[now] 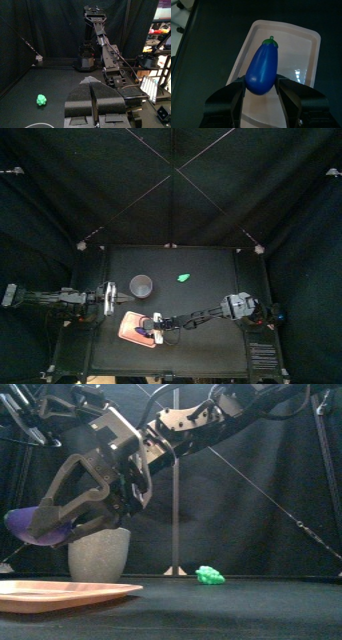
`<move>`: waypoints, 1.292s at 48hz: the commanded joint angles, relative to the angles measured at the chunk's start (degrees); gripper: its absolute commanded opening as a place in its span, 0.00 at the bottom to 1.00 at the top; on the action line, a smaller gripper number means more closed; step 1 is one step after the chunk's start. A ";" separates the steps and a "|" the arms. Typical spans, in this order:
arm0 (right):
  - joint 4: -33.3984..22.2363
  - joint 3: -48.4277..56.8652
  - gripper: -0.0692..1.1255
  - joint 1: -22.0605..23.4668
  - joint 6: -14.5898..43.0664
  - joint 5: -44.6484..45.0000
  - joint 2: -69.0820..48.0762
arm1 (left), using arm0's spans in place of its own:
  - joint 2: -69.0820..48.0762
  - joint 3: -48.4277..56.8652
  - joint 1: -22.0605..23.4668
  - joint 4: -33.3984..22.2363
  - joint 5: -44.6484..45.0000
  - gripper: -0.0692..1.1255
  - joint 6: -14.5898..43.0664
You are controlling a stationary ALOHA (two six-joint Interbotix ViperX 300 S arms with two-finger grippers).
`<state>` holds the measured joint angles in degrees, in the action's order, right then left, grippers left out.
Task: Pick the eggplant then place it on the pink plate
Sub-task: Drop eggplant on the pink plate and return to neutral
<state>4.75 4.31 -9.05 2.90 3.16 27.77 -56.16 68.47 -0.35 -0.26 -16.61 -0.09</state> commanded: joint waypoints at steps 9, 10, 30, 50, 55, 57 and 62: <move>0.35 -1.23 0.83 0.26 0.09 -0.26 -1.93 | 0.18 -0.70 0.09 0.18 -0.26 0.04 0.09; 0.35 -1.14 0.83 0.35 0.09 -0.35 -2.11 | 0.18 -0.79 0.09 0.18 -0.26 0.04 0.09; 0.00 16.35 0.83 5.54 0.00 -10.28 -22.32 | 0.09 -0.70 0.09 0.18 -0.26 0.04 0.09; -0.53 36.91 0.83 6.42 -0.53 -23.82 -43.95 | -0.18 -0.44 0.09 0.26 -0.26 0.04 0.18; -0.97 40.25 0.83 6.42 -0.53 -24.35 -48.52 | -0.18 -0.44 0.00 0.18 -0.26 0.04 0.18; -1.23 41.57 0.83 6.42 -0.62 -24.87 -50.45 | -0.18 -0.44 0.09 0.26 -0.18 0.04 0.18; -2.37 44.91 0.83 6.24 -0.70 -25.84 -55.02 | -0.18 -0.35 0.00 0.26 0.00 0.04 0.18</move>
<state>3.16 47.81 -2.72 2.29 -21.62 -23.12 -56.51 68.73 -0.35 -0.18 -16.52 0.00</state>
